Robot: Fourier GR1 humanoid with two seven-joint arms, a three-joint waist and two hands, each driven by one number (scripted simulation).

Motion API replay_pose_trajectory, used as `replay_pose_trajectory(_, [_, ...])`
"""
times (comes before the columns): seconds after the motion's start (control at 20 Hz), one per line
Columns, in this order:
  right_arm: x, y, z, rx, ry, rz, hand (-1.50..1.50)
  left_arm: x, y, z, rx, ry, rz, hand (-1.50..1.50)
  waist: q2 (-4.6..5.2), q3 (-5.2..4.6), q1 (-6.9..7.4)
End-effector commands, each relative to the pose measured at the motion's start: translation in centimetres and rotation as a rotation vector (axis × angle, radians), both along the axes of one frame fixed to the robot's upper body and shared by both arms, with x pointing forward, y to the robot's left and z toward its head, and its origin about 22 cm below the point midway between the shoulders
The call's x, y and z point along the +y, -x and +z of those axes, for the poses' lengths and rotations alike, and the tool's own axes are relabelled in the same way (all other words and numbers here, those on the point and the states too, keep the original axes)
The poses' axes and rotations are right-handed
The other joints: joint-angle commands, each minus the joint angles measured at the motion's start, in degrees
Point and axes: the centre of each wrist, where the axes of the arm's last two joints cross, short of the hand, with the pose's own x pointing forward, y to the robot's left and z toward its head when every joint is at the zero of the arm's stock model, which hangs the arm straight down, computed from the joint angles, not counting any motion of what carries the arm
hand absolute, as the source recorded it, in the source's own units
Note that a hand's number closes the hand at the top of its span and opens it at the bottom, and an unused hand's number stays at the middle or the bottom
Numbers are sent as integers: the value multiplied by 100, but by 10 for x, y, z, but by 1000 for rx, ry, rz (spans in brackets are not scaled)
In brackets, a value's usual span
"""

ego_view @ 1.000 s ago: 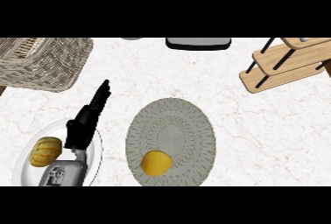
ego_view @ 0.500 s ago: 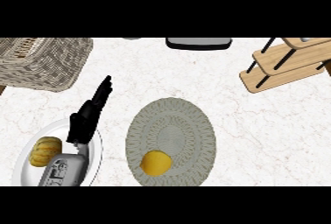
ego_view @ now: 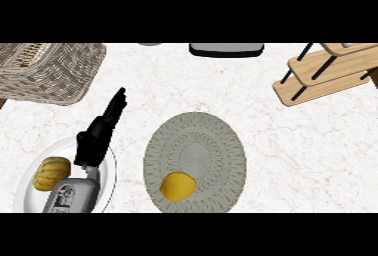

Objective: Pick the sweet potato from the placemat and place it in the tiered shelf

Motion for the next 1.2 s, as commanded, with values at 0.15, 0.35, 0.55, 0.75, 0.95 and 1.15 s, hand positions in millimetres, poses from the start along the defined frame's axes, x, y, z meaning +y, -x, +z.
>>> replay_pose_trajectory(0.15, [-26,15,23,-17,-100,132,-150,4,-5,10,-1,-5,8,0,3,3,3])
replay_pose_trajectory(0.35, [-15,10,38,-84,-167,100,-150,24,-4,-6,10,10,-2,0,-2,-3,-16])
replay_pose_trajectory(0.55, [-40,32,75,-205,-360,104,-150,8,-1,5,0,4,16,0,-31,1,-56])
replay_pose_trajectory(0.75, [-76,66,105,-233,-407,-39,-150,-15,5,9,-4,16,-5,0,2,2,18])
replay_pose_trajectory(0.95, [-111,98,106,-132,-479,-113,-150,0,-3,9,-5,11,6,0,13,0,-8])
replay_pose_trajectory(1.15, [-158,159,106,19,-455,-162,-150,11,9,-2,9,-6,16,0,19,8,-41])
